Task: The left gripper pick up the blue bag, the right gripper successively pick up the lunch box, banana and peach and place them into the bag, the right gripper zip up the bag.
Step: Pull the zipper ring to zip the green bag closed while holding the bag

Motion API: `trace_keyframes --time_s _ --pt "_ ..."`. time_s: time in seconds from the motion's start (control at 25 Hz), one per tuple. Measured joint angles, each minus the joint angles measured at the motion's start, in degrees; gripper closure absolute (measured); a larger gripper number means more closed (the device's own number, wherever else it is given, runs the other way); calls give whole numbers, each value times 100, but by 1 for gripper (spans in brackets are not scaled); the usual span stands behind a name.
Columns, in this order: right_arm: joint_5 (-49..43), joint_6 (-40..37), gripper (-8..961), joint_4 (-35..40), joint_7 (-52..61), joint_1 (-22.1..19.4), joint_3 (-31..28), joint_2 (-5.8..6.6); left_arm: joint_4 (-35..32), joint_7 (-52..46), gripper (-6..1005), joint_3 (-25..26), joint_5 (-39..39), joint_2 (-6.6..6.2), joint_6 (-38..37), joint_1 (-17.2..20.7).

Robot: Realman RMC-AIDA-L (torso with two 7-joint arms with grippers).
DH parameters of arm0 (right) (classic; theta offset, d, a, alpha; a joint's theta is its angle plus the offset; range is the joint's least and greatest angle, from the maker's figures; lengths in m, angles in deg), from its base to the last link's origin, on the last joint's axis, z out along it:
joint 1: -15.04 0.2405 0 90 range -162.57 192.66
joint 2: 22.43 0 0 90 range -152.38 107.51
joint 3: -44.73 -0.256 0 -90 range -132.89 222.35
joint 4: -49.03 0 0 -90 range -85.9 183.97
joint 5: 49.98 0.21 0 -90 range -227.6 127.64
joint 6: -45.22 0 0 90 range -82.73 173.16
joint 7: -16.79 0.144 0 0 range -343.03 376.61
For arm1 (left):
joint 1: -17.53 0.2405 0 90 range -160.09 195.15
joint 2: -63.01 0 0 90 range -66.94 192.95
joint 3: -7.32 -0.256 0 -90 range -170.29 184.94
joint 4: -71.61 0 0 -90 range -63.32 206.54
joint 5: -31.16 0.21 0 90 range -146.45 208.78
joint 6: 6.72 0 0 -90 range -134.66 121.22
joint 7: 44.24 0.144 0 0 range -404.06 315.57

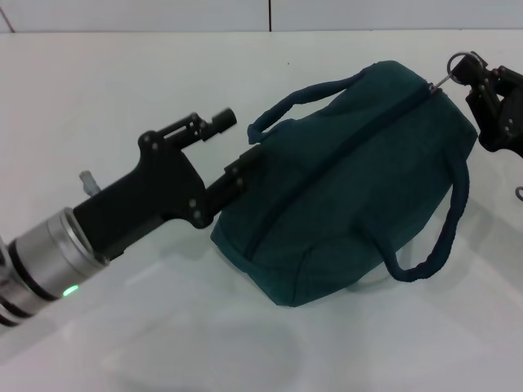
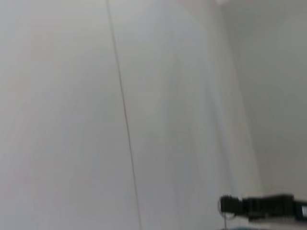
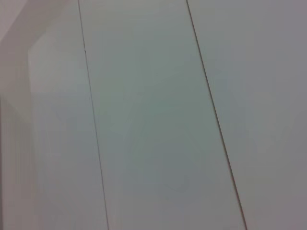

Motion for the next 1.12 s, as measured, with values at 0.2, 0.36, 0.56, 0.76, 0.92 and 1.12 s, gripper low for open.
trace_keyframes --time_s 0.2,0.36,0.56,0.76,0.92,1.12 --pt "0 -29 948 -26 0 -11 52 0 -610 -1288 601 -47 190 -45 26 -60" --pt "-5 -32 947 -18 0 -78 52 0 -1162 -2521 433 -51 531 -52 219 -260" --pt "8 -28 946 16 0 -116 52 0 -1939 -4187 225 -40 1353 -67 763 -763" --pt "5 -8 945 19 -19 -84 54 0 -2541 -5534 193 -58 2094 -38 1268 -1234" --pt "3 -14 945 26 -38 -80 60 0 -2611 -6265 203 -60 2393 -34 1571 -1633" --pt "-6 -20 944 26 -45 -72 67 0 -2594 -6728 271 -175 2737 0 2116 -1894"
